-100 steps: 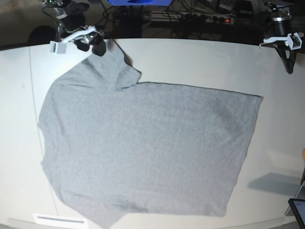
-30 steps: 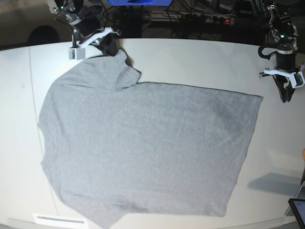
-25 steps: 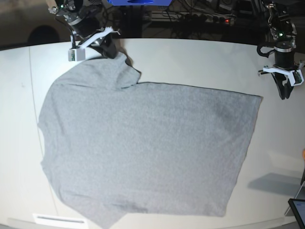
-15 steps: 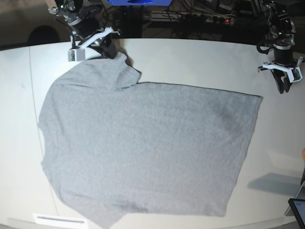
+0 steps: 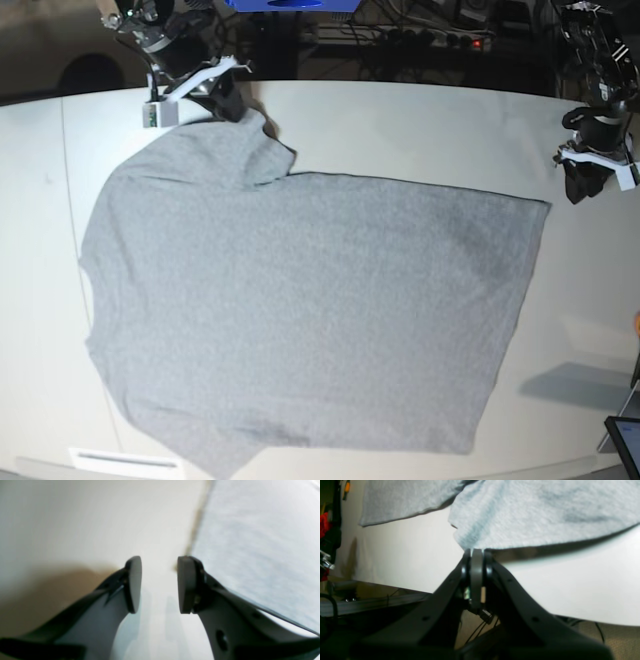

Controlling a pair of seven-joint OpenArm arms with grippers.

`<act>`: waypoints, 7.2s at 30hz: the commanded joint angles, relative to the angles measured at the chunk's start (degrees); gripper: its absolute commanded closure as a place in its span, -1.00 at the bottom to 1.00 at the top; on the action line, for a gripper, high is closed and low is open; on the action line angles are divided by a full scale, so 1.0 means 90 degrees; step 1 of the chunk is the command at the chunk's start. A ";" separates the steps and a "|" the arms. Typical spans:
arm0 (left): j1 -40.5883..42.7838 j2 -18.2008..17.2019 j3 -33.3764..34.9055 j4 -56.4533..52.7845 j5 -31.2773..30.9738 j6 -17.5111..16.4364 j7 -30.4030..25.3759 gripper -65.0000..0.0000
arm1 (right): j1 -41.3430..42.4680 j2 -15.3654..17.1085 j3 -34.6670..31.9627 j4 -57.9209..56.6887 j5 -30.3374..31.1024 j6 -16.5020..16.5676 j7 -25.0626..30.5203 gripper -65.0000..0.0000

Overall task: Fold the T-shirt properly
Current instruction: 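Move the left gripper to the opposite shoulder edge and grasp it, then lift the shoulder edge with both grippers and pull it taut, then drag the held shoulder edge with both grippers toward the robot base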

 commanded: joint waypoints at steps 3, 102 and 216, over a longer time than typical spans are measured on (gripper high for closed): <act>-0.0074 -0.0088 -0.0014 0.0093 -0.0089 -0.0106 0.0094 0.20 | -0.0035 0.0034 0.0006 0.0103 -0.0007 0.0073 0.0112 0.99; -0.0983 0.0380 -0.0141 0.0249 -0.0079 -0.0077 0.1227 1.00 | 0.2378 0.0034 0.0699 0.0308 0.0032 -0.0230 -0.1676 0.99; -0.0738 0.1015 0.0602 0.1734 0.3613 0.0480 -0.0160 -0.17 | 0.3013 -0.0025 0.1080 -0.0024 -0.2879 0.0044 -0.2291 -0.12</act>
